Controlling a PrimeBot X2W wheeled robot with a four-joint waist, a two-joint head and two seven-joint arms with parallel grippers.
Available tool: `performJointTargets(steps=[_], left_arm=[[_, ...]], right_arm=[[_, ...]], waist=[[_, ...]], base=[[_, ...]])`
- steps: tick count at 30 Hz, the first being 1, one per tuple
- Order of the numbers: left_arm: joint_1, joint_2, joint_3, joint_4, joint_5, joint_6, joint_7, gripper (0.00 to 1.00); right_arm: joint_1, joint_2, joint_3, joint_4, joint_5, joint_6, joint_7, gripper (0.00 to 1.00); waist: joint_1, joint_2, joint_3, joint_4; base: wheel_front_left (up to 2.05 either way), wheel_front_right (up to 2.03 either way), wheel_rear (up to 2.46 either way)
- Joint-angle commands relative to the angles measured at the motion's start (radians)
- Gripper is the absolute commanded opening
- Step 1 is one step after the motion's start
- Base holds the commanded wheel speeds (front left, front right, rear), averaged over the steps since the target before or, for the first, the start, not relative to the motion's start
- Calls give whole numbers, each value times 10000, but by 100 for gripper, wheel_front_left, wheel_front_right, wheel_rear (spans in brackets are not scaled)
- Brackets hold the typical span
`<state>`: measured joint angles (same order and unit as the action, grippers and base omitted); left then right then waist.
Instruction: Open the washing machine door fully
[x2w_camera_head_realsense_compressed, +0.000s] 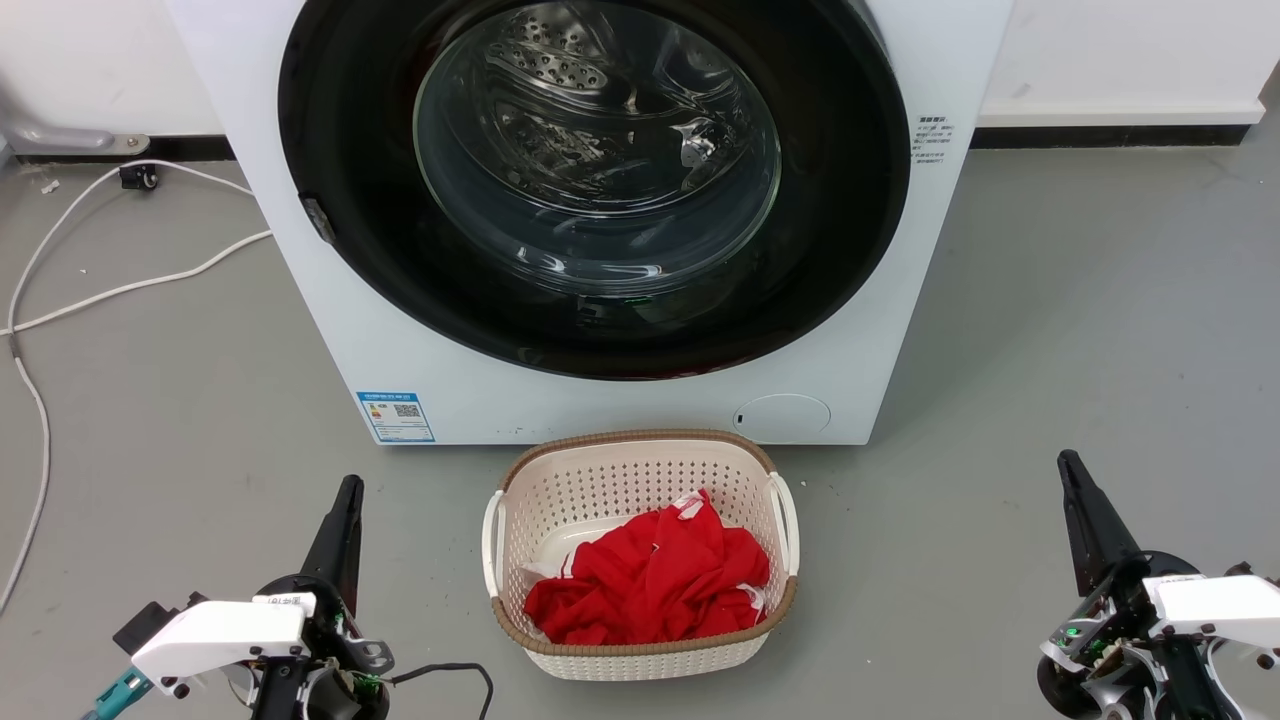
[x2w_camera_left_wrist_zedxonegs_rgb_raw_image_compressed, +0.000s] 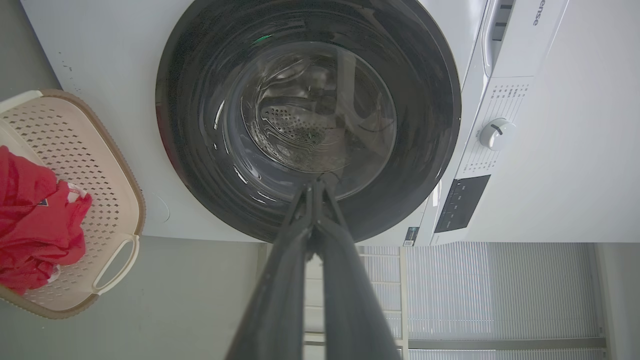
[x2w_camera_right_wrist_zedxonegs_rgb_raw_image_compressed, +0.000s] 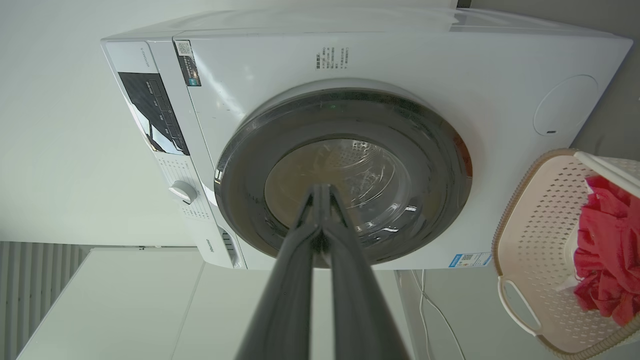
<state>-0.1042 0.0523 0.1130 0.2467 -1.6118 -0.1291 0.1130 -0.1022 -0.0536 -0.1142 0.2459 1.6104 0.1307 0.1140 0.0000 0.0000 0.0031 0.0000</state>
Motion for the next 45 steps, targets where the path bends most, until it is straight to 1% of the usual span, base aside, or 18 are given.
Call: performJointTargets(steps=[1, 11, 12, 14, 21, 27, 29, 32, 40, 45], left_arm=[[-84, -13, 36, 8, 50, -29, 29, 0], [-84, -13, 39, 8, 52, -29, 32, 0], [14, -2, -10, 29, -3, 2, -3, 100], [76, -15, -60, 107, 5, 2, -23, 100], [44, -5, -430, -133, 214, -1, -396, 100], [23, -5, -448, -371, 710, -2, -648, 100], [17, -9, -421, -503, 1066, -3, -741, 100], [-15, -12, -424, -746, 1738, -4, -874, 100], [-27, -12, -415, -1334, 3619, -6, -1210, 100], [14, -12, -566, -1517, 4873, 42, -1405, 100]], right_arm=[[-129, 39, -12, 11, -21, 0, 23, 0], [-129, 39, -13, 11, -23, 0, 25, 0], [19, 2, 0, 21, 0, 2, -4, 100], [104, 10, 24, 100, -5, 0, -39, 100], [241, 11, 173, -229, -144, 0, -407, 100], [326, 12, 137, -504, -565, 0, -649, 100], [342, 12, 103, -630, -889, 0, -741, 100], [356, 12, 115, -852, -1646, 0, -876, 100], [418, 6, 347, -1536, -4650, 0, -1212, 100], [523, 10, 493, -1704, -6200, 0, -1411, 100]], waist=[[0, 0, 0, 0], [0, 0, 0, 0], [0, 0, 0, 0], [0, 0, 1, -1], [0, 0, 13, -10], [0, 0, 17, 5], [0, 0, 15, 12], [0, 0, 18, 22], [0, 0, 8, 33], [0, 0, -12, 42]], base=[[0, 0, 0], [0, 0, 0], [0, 0, 0], [0, 0, 0], [0, 0, 0], [0, 0, 0], [0, 0, 0], [0, 0, 0], [0, 0, 0], [0, 0, 0]])
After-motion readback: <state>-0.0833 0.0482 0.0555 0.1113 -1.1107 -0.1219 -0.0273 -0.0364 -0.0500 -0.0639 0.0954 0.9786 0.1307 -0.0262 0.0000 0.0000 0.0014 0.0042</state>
